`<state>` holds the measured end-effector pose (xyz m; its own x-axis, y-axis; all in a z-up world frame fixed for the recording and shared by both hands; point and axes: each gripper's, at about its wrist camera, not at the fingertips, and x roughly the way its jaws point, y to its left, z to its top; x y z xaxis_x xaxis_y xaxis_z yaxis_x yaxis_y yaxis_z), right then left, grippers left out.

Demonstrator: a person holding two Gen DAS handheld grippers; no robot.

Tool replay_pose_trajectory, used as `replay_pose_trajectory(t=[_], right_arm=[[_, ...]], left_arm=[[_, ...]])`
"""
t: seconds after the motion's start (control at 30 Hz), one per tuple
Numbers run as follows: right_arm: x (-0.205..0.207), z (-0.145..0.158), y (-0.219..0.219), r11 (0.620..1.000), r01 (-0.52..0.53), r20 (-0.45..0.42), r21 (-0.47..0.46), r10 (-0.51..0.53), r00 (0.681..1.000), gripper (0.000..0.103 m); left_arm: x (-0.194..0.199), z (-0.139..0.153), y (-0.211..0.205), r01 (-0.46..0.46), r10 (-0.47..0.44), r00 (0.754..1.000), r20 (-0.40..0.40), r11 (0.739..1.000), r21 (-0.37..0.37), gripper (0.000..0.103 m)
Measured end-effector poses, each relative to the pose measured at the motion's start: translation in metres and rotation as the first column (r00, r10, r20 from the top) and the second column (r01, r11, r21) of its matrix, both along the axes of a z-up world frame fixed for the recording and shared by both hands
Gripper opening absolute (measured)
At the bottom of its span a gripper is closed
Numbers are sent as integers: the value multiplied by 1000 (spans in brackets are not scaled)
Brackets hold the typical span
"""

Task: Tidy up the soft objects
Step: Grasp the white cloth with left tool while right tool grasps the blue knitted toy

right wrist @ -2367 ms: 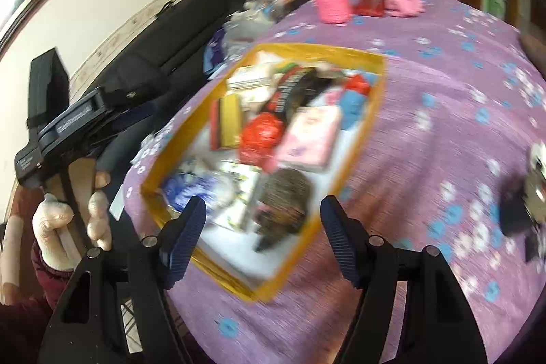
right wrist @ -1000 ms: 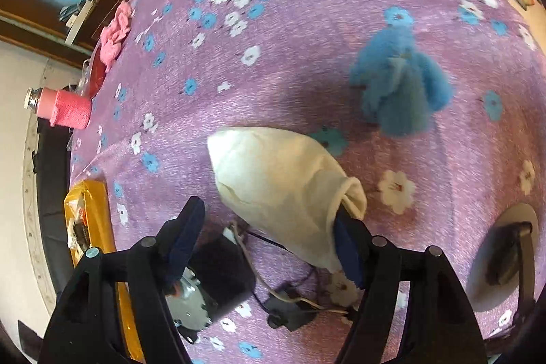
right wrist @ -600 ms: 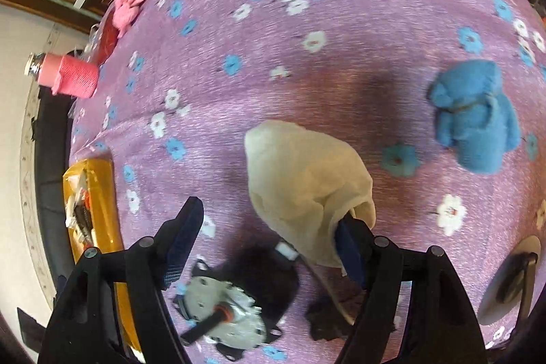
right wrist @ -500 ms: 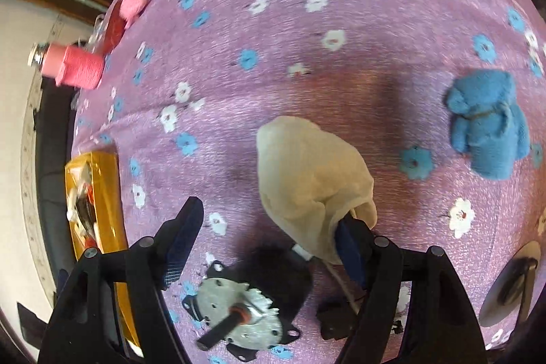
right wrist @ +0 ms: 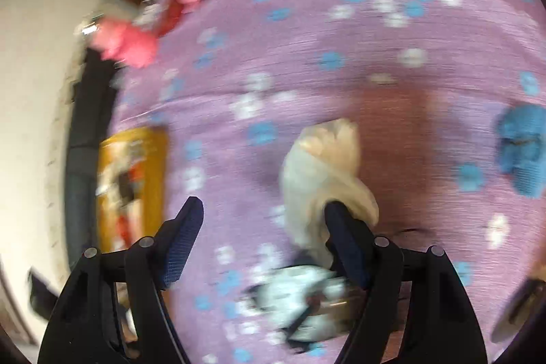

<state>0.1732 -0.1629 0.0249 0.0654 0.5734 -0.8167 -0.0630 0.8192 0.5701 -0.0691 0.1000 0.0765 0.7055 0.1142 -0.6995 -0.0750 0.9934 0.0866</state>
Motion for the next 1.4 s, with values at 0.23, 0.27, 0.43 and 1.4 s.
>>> replay_pose_trajectory(t=[0.23, 0.27, 0.43, 1.4], right_arm=[[-13, 72, -38, 980, 163, 291, -111, -124, 949, 74], [-14, 77, -48, 962, 212, 322, -169, -149, 935, 74], [-16, 66, -83, 881, 358, 344, -310, -247, 906, 74], [-14, -8, -124, 750, 449, 272, -486, -358, 893, 27]], left_arm=[[13, 10, -10, 65, -66, 998, -9, 995, -71, 86], [18, 11, -11, 84, -87, 996, -16, 991, -107, 86], [60, 9, -27, 167, -196, 978, -75, 942, -290, 86], [210, -70, -153, 326, -398, 883, -250, 902, -284, 13]])
